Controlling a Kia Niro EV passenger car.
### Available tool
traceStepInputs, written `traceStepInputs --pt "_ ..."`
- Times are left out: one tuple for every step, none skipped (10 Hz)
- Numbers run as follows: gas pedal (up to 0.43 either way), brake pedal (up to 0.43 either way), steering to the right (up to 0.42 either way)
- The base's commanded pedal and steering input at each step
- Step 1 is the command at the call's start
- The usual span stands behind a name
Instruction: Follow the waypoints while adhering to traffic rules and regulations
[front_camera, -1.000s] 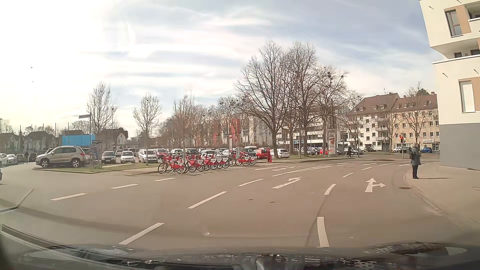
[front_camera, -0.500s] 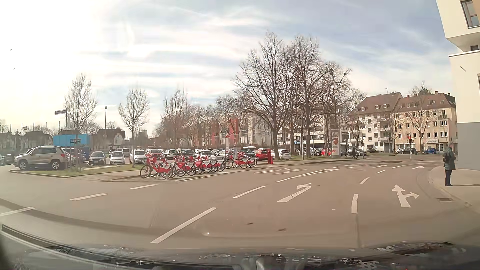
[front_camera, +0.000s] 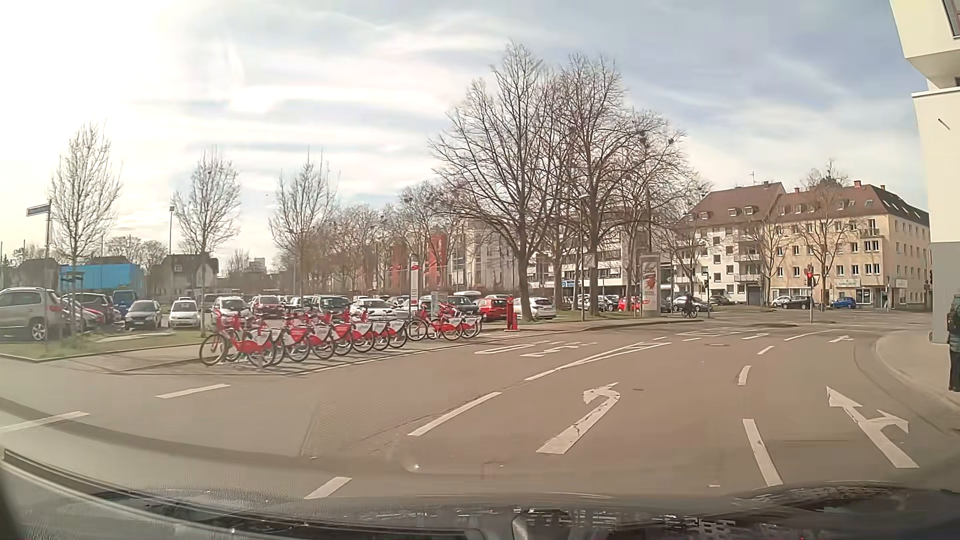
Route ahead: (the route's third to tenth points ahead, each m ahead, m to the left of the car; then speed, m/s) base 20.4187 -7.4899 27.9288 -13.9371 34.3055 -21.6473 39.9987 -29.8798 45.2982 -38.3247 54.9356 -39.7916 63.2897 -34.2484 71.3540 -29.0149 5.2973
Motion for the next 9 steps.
traceStepInputs --pt "0.039 0.000 0.135" --pt "0.039 0.000 0.142" --pt "0.039 0.000 0.143" --pt "0.039 0.000 0.143" --pt "0.039 0.000 0.140" --pt "0.039 0.000 0.135" --pt "0.039 0.000 0.128" --pt "0.028 0.000 0.123" --pt "0.028 0.000 0.121"
